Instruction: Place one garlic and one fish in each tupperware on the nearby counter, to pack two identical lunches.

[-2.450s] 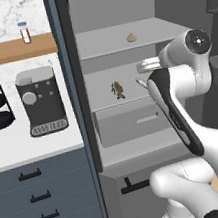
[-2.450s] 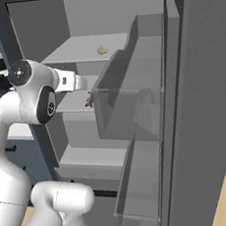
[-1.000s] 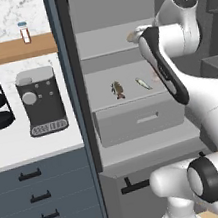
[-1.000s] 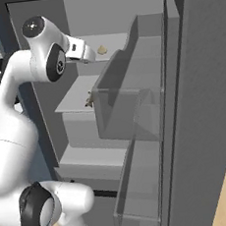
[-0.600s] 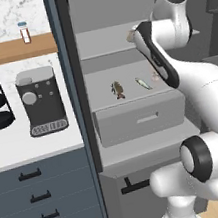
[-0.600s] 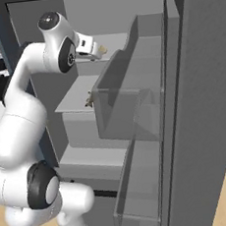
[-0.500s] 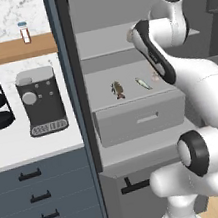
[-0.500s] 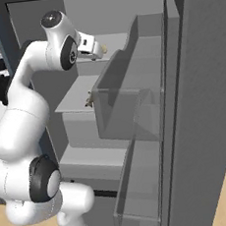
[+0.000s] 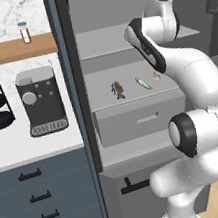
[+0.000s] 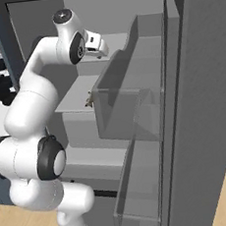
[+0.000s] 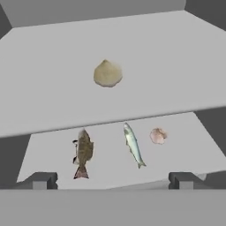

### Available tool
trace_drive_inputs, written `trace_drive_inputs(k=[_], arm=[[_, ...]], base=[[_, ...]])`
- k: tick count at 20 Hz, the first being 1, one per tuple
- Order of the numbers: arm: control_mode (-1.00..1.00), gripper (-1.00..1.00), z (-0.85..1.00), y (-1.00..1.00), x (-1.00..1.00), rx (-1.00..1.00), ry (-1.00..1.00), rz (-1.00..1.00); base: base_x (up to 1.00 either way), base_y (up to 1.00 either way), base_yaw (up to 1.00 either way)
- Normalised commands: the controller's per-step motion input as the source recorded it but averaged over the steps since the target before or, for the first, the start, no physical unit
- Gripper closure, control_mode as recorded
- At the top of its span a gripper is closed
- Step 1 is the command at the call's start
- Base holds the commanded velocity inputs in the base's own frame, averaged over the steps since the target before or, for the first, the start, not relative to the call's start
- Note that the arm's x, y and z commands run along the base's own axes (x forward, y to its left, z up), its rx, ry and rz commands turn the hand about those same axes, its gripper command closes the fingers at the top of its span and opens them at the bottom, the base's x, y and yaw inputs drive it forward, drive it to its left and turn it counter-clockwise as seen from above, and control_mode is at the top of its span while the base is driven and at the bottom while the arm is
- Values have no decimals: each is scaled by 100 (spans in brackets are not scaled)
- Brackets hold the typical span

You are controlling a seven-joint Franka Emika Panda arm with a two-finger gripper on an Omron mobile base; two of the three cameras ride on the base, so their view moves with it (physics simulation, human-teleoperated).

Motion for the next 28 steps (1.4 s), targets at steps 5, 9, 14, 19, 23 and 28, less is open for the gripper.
trace_drive_inputs(k=[5, 9, 14, 19, 23, 28], arm=[[-100, -100, -23, -2, 41, 0, 0, 0], [-100, -100, -7, 0, 46, 0, 0, 0], [-100, -100, 0, 0, 48, 0, 0, 0], [-100, -100, 0, -3, 51, 0, 0, 0], [-100, -100, 0, -11, 48, 0, 0, 0], [-100, -100, -1, -11, 47, 0, 0, 0]], base=[[0, 0, 0], [0, 0, 0], [0, 0, 0], [0, 0, 0], [0, 0, 0], [0, 0, 0]])
